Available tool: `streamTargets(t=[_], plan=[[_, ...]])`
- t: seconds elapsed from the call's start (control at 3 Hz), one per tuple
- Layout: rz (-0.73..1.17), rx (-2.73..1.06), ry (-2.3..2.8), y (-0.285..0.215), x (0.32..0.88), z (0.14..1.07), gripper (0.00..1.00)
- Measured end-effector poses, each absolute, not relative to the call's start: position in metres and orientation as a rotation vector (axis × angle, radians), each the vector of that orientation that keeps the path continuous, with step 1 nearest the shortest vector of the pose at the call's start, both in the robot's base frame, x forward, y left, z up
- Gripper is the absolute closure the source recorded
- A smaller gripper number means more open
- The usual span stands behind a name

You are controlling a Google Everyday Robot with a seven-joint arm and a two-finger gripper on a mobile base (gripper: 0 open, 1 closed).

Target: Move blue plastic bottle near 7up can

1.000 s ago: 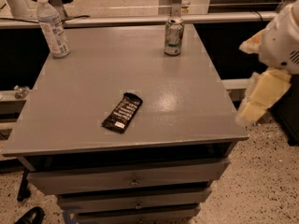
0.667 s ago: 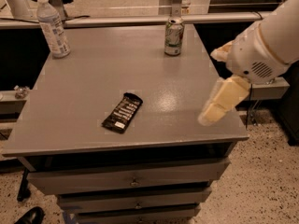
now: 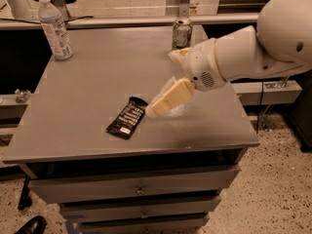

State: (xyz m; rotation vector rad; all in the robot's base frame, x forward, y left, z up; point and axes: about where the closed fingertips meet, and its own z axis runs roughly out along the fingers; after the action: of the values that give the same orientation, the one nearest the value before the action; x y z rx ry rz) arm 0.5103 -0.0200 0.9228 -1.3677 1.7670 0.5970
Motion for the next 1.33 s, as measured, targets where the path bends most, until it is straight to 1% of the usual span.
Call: streamTargets(t=[0.33,0.67,1.0,1.33], plan=[[0.624,-1.331,1.722,-0.004,0.517,0.933,0.00],[0.622,-1.336,1.724,-0.005,0.516,0.932,0.00],[0.666,-1.316,1.668,0.013,0.516,0.935,0.00],[0.776,-1.265,1.529,0.067,0.533,0.944,0.00]])
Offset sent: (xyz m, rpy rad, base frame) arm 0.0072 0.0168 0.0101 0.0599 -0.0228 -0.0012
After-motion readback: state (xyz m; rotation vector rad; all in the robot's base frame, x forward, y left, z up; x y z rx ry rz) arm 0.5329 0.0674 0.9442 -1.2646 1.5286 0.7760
